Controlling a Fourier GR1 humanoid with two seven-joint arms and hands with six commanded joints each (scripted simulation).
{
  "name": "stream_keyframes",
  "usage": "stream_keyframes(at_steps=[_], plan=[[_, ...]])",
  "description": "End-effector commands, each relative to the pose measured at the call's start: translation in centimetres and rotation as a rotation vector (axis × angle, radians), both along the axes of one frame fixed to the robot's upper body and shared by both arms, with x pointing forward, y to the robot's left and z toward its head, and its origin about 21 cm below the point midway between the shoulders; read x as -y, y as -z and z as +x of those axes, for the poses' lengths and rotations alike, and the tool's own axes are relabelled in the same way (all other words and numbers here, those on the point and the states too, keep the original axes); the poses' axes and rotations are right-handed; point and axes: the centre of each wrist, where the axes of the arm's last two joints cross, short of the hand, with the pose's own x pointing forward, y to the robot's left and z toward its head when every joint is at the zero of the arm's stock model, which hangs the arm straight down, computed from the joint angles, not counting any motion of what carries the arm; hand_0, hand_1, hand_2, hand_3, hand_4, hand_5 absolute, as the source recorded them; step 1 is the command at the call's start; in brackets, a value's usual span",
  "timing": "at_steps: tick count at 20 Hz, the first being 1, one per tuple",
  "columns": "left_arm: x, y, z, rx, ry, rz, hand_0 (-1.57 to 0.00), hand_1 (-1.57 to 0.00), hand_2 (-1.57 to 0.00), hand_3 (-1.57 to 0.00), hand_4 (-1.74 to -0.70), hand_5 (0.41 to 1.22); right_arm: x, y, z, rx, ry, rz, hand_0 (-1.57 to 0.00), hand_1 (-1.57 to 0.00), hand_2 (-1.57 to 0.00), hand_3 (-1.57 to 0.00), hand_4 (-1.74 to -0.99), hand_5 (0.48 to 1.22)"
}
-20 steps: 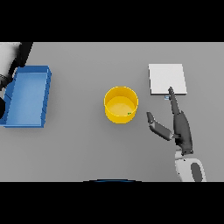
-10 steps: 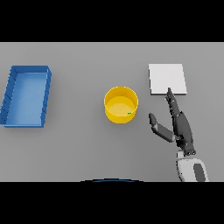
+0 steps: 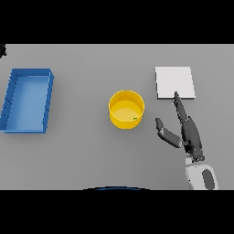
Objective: Pick up the red beaker and tilt it to pour out 1 green nut into yellow bowl. Pick up the yellow bowl and place it on the metallic measuring scale.
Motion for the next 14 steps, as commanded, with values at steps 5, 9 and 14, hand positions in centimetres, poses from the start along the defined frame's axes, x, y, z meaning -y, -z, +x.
stream_keyframes(at_steps=[5,9,14], plan=[[0.9,3.0,-3.6,-0.027,-0.065,-0.073,-1.57,-1.57,-1.57,-1.39,-1.74,1.221,-0.1,0.0,0.2,-0.004,0.011,0.001,0.0,0.0,0.0,0.0,-1.201,0.693],[1.7,4.8,-5.9,-0.074,-0.074,-0.111,-1.57,-1.57,-1.57,-1.38,-1.74,1.076,-0.2,0.0,0.3,-0.004,0.005,0.011,0.0,0.0,0.0,0.0,-1.17,0.683],[1.7,4.7,-7.6,-0.179,0.087,-0.108,-1.57,-1.54,-1.49,-1.24,-1.31,0.774,-0.2,-0.1,0.3,-0.009,0.013,0.001,0.0,0.0,0.0,0.0,-1.163,0.671]])
